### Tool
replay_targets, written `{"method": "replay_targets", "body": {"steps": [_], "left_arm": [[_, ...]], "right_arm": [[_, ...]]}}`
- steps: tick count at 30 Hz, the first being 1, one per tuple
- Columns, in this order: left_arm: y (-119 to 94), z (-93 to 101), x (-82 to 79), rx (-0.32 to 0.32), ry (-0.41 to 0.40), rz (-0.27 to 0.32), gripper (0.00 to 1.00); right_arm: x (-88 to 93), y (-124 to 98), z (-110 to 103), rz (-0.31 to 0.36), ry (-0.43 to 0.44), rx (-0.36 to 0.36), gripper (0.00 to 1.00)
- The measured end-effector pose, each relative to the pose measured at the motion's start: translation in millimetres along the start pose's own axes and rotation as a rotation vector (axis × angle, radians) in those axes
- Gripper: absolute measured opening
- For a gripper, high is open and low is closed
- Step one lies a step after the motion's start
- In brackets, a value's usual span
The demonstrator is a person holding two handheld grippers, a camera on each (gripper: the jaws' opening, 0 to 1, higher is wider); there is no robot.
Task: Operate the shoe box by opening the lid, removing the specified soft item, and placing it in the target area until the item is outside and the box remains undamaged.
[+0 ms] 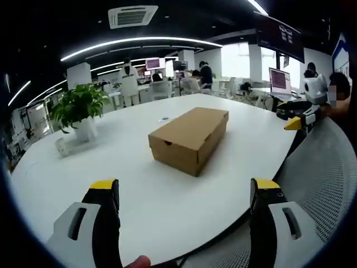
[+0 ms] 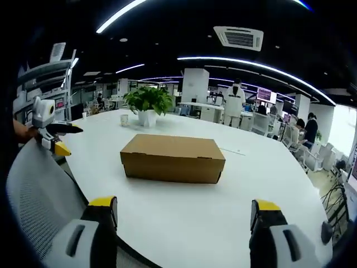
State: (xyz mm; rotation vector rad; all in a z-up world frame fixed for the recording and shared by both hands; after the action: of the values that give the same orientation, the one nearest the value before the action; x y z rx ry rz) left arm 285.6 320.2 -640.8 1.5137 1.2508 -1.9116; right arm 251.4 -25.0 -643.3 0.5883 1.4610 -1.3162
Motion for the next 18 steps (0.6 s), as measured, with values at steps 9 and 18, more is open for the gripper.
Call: {"method": "replay_targets", "body": {"steps": [9,18], "left_arm": [[0.3,0.9,0.0,0.006,-0.002,-0.001,0.97],[0.0,0.6,-0.2,0.006,0.004,-0.002,0.97]], "right_arm": [[-0.1,-0.4,0.4,0.0,0.003,0.004,1.0],[-0.4,-0.9,1.6,0.004,0.023,0.009,1.0]]}}
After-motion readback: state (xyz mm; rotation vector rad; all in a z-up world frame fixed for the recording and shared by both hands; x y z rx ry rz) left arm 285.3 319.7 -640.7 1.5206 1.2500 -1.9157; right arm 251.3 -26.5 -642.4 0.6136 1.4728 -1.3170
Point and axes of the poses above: the point that each gripper's makers call its tool centre point, and the gripper's own axes: y roughly forward along the fingers, z roughly to its right, x roughly out of its underside, the point moved 3 cm from there along -y, roughly backward along the fingers, and after that the axes turned 4 degrees about -y, right-handed, at the moved point
